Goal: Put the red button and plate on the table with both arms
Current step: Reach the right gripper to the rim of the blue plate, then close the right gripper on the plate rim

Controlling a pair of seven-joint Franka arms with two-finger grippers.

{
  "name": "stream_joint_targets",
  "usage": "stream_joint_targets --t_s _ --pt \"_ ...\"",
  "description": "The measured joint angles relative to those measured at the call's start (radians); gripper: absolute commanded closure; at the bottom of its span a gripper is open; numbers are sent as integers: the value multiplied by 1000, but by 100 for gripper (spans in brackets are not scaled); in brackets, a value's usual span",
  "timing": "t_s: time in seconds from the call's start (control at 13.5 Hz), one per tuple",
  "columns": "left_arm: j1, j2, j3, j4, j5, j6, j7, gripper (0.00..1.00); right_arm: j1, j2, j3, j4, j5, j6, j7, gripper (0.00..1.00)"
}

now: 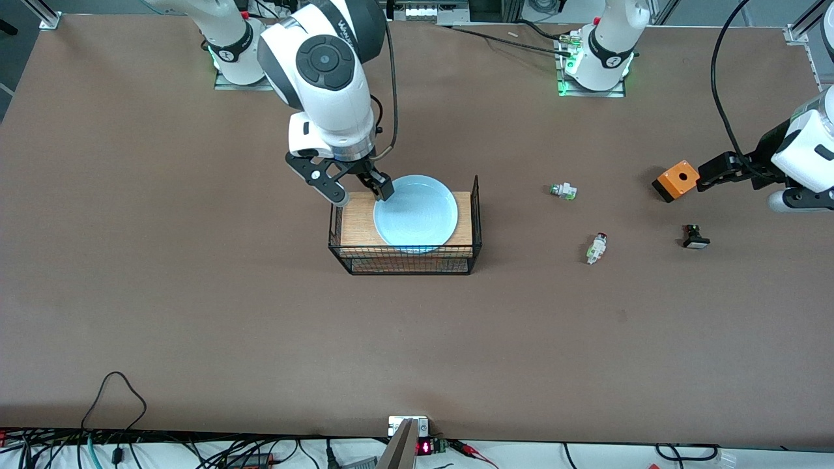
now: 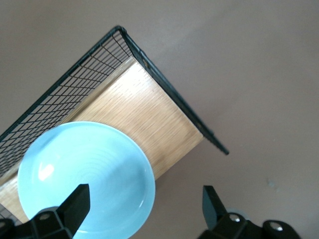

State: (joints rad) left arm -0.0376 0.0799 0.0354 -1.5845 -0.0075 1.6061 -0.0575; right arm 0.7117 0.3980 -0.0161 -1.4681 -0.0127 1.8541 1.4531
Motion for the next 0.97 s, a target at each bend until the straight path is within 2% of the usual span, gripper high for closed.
stream_joint_targets --t_s 0.52,0.67,0.97 --pt "-2 6 -3 1 0 0 0 0 89 112 -3 0 -119 25 86 0" --pt "-3 7 -6 1 0 0 1 0 92 127 -3 0 -127 48 86 4" --pt "-4 25 -10 1 0 -1 2 0 94 133 -4 1 -128 56 86 21"
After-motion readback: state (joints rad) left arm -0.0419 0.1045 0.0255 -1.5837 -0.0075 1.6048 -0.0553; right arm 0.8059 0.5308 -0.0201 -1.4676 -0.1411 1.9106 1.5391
